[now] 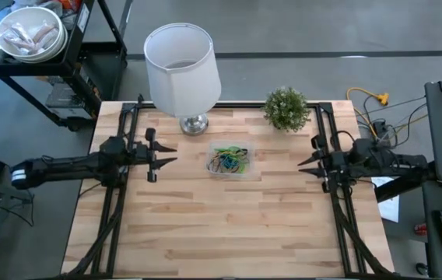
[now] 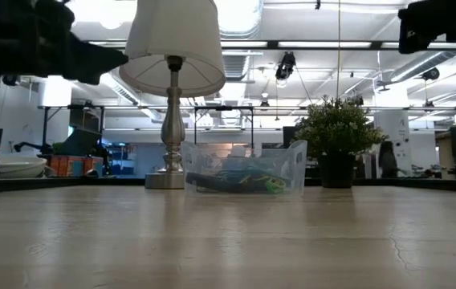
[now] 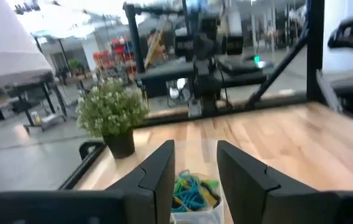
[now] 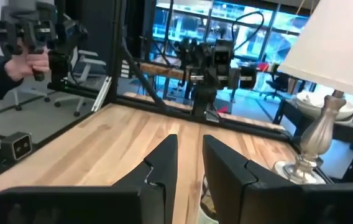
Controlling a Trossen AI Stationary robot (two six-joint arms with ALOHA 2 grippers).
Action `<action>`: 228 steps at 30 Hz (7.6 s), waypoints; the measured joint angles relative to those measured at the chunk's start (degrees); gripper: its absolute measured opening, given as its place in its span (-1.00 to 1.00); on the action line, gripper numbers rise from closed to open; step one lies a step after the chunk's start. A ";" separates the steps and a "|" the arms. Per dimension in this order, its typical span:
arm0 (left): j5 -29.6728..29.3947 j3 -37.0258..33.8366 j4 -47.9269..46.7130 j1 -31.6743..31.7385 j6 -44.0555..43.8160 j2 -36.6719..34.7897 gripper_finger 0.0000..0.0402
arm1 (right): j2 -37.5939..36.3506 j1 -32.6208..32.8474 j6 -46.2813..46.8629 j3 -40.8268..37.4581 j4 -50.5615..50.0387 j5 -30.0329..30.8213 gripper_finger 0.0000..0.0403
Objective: Pick and place rubber bands into bin
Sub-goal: Return to Home Position
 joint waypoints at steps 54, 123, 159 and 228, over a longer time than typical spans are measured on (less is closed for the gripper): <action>2.73 -6.59 4.38 -4.57 -4.26 -8.90 -0.48 | -5.88 5.23 -0.48 -16.58 21.16 3.38 -0.66; 6.10 -6.74 -11.63 -7.56 -7.60 -21.05 -0.48 | -5.88 9.47 -5.24 -16.21 11.10 6.51 -0.61; 6.27 -6.74 -11.86 -7.50 -8.60 -16.81 -0.48 | -5.01 9.45 0.38 -16.47 11.25 10.26 -0.66; 6.25 -6.74 -11.91 -7.50 -8.56 -15.83 -0.48 | -4.99 9.45 0.35 -16.47 11.28 10.23 -0.66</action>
